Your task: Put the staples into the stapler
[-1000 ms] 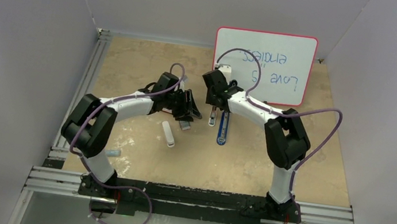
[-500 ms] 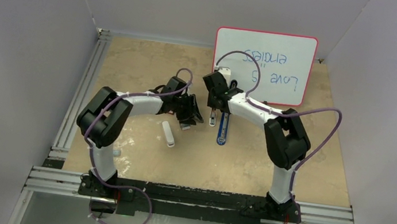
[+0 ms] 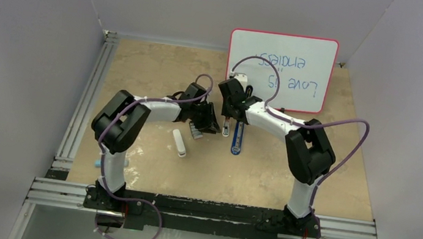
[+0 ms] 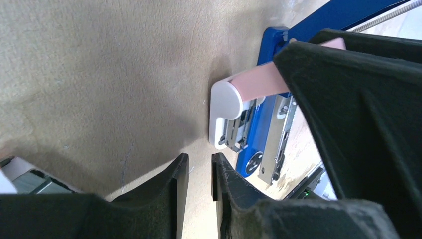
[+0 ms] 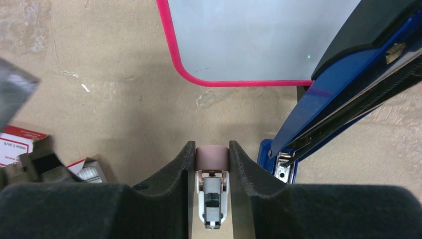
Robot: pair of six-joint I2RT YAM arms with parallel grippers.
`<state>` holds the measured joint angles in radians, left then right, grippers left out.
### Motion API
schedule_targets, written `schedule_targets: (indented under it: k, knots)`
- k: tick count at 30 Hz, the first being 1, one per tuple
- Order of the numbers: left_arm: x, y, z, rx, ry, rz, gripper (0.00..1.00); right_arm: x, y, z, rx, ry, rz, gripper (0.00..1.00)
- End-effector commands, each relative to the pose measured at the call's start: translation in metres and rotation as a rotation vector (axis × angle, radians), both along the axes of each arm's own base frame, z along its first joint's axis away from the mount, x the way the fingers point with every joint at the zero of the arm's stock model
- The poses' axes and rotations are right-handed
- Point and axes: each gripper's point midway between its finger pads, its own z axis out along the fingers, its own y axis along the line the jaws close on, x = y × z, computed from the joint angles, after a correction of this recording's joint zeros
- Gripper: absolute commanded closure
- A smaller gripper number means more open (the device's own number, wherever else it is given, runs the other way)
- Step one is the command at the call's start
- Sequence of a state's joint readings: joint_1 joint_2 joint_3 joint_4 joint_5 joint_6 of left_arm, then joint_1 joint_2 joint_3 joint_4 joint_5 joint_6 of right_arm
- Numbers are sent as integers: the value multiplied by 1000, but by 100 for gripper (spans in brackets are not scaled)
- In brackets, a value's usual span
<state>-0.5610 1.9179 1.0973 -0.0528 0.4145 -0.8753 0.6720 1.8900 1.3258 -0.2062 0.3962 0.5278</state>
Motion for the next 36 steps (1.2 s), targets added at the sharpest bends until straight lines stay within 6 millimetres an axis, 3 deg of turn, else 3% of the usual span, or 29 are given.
schedule_targets:
  k: [1,10,18,36]
  knots:
    - [15,-15,9,-34,-73,-18,78,5,10,31,81,-61,5,78]
    - [14,-21,-3,-58,-52,-28,77,1,13,25,94,-41,18,79]
    - [14,-16,-17,-13,9,14,90,-2,16,26,106,-34,38,80]
    - [20,-13,-26,66,88,39,95,-49,20,7,90,26,9,83]
